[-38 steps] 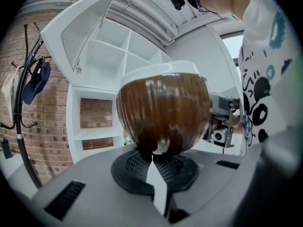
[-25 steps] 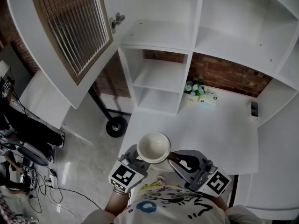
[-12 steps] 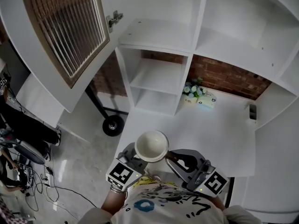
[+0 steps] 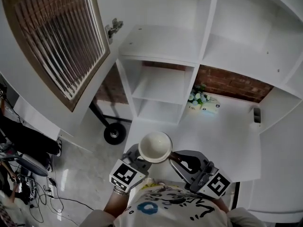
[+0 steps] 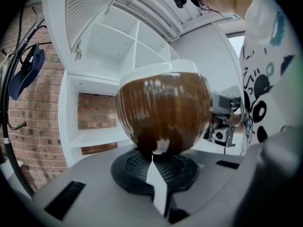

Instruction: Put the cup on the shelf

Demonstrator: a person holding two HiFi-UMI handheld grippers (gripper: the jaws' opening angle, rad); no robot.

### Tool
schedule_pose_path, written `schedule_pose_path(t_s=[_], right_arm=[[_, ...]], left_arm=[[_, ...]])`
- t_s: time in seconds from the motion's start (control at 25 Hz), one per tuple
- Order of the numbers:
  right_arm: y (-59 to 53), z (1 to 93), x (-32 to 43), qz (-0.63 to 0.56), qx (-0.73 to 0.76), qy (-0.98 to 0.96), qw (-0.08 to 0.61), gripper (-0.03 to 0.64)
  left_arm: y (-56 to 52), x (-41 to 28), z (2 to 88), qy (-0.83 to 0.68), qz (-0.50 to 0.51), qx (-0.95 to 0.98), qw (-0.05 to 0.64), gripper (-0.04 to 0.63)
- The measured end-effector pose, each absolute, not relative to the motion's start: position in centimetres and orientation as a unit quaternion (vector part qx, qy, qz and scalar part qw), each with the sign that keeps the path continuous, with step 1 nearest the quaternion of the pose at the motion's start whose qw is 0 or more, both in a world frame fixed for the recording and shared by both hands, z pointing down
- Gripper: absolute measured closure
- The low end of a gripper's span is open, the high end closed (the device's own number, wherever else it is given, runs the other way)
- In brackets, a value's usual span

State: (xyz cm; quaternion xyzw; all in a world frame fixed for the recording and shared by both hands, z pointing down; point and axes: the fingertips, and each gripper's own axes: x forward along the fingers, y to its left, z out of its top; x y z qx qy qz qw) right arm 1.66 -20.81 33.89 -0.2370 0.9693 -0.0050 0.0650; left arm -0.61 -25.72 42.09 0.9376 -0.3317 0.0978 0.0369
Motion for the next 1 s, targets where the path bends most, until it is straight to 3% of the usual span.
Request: schedule_pose_path(t_s=[1.0], right_arm=[[-30.4,35.5,-1.2,-0.027,-0.294,0.953,0.066,0.557]], left_arm=[[-35.4,-3.3,44.2,-0.312,0.104,0.943,0.059,0.578]])
